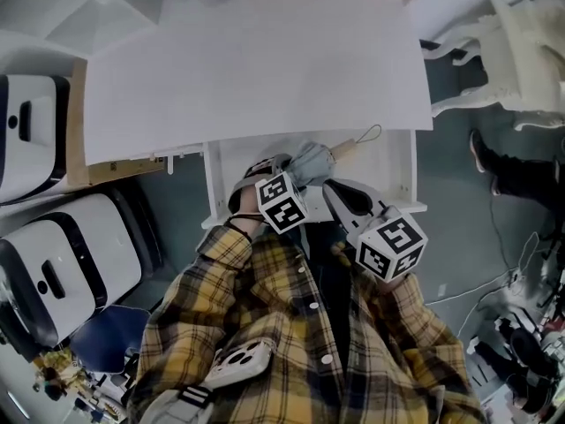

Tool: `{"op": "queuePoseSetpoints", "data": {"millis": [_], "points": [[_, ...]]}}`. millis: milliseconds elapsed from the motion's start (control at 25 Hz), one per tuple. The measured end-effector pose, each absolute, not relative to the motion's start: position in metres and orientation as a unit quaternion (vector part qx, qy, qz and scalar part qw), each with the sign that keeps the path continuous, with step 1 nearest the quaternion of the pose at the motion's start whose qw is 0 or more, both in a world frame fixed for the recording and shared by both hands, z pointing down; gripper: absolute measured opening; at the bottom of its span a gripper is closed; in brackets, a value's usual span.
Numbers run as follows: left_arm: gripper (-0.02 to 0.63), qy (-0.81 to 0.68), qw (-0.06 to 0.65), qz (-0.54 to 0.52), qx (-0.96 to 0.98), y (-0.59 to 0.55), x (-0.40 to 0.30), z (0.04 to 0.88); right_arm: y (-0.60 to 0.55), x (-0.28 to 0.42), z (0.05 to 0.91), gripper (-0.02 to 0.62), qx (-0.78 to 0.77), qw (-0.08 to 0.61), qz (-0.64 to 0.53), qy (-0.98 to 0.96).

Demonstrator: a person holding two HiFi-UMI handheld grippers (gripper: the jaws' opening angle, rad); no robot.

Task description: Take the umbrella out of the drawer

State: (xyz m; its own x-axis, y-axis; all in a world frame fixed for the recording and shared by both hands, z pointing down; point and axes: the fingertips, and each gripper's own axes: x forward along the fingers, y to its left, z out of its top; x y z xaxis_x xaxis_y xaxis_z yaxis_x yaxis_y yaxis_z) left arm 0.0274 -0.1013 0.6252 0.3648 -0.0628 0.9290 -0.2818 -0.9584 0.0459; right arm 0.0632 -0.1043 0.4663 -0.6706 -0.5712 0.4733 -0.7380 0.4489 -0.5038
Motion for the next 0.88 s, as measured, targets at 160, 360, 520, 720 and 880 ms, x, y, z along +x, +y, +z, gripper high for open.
{"op": "queuePoseSetpoints", "data": {"millis": [160,360,520,720,880], "points": [[0.322,-0.140,0.125,0.520,0.833,-0.110,0.025,0.602,-0.112,0.058,0.452,0.017,0.379,0.112,0.341,-0.853],[0.322,-0.179,0.155,0.473,0.849,-0.123,0.025,0.567,-0.123,0.056,0.434,0.017,0.359,0.111,0.318,-0.871],[0.322,-0.208,0.170,0.434,0.860,-0.132,0.020,0.537,-0.131,0.054,0.414,0.017,0.354,0.099,0.302,-0.880],[0.322,-0.242,0.204,0.355,0.880,-0.145,0.018,0.491,-0.141,0.052,0.390,0.017,0.339,0.086,0.277,-0.895],[0.322,-0.265,0.211,0.301,0.891,-0.155,0.013,0.454,-0.145,0.051,0.370,0.018,0.332,0.072,0.258,-0.904]]}}
